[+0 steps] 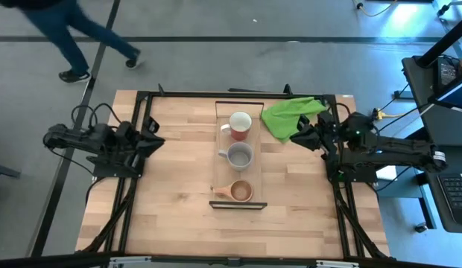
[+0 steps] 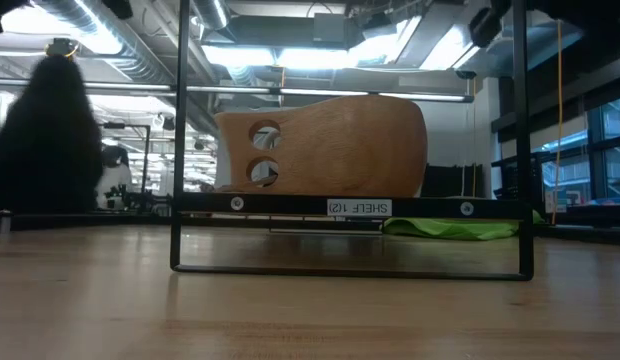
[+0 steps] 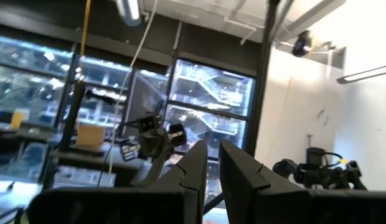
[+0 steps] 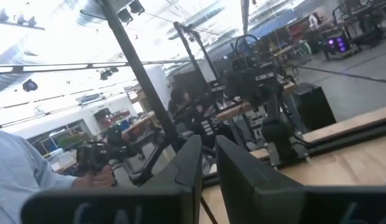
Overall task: Stack small to large cups/mugs on shelf
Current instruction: Return to Home Position
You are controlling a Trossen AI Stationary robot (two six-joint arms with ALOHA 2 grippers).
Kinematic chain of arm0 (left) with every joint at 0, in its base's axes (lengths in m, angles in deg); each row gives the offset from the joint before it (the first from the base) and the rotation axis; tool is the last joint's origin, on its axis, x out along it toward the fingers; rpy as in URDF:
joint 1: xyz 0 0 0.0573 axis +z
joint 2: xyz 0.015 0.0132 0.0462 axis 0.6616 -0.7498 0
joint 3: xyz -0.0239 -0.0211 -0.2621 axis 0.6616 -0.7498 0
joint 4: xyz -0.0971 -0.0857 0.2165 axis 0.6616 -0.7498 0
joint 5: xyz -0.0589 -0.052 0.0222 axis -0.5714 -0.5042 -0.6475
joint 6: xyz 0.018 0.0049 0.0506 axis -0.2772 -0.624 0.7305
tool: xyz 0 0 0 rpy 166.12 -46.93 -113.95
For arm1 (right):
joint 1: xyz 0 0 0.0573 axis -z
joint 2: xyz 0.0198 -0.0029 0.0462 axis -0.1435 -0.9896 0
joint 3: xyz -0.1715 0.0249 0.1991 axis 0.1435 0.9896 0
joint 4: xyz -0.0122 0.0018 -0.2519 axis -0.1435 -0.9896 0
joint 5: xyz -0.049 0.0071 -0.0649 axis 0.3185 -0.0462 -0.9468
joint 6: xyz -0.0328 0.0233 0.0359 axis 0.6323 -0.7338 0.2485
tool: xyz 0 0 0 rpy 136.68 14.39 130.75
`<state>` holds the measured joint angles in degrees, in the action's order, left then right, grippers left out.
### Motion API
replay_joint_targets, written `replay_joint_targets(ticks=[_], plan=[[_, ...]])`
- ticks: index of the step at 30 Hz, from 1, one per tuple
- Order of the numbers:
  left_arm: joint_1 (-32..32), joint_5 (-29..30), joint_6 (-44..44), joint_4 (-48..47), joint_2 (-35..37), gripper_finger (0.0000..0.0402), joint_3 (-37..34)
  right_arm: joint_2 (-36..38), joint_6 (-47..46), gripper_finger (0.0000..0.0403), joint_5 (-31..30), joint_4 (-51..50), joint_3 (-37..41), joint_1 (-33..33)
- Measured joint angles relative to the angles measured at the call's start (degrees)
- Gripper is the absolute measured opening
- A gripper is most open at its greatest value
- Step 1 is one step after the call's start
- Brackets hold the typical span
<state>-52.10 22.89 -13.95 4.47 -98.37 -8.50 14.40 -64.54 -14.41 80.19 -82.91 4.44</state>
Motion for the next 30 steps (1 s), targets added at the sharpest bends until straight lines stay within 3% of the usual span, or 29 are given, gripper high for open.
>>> replay_joint_targets(ticks=[7, 22, 30], plan=[[0.0, 2.9, -2.7, -0.1, 0.0, 0.0035, -2.9, 2.0, -1.1, 0.0049, -2.6, 0.7, 5.2, 0.0], [0.0, 5.5, -4.1, 1.5, 0.0, 0.0035, -6.8, 3.4, -2.3, 0.0049, -1.9, 14.0, 15.3, 0.0], [0.0, 7.9, -4.8, 1.5, 0.0, 0.0035, -8.8, 3.4, 0.5, 0.0049, -0.9, 12.9, 16.4, 0.0]])
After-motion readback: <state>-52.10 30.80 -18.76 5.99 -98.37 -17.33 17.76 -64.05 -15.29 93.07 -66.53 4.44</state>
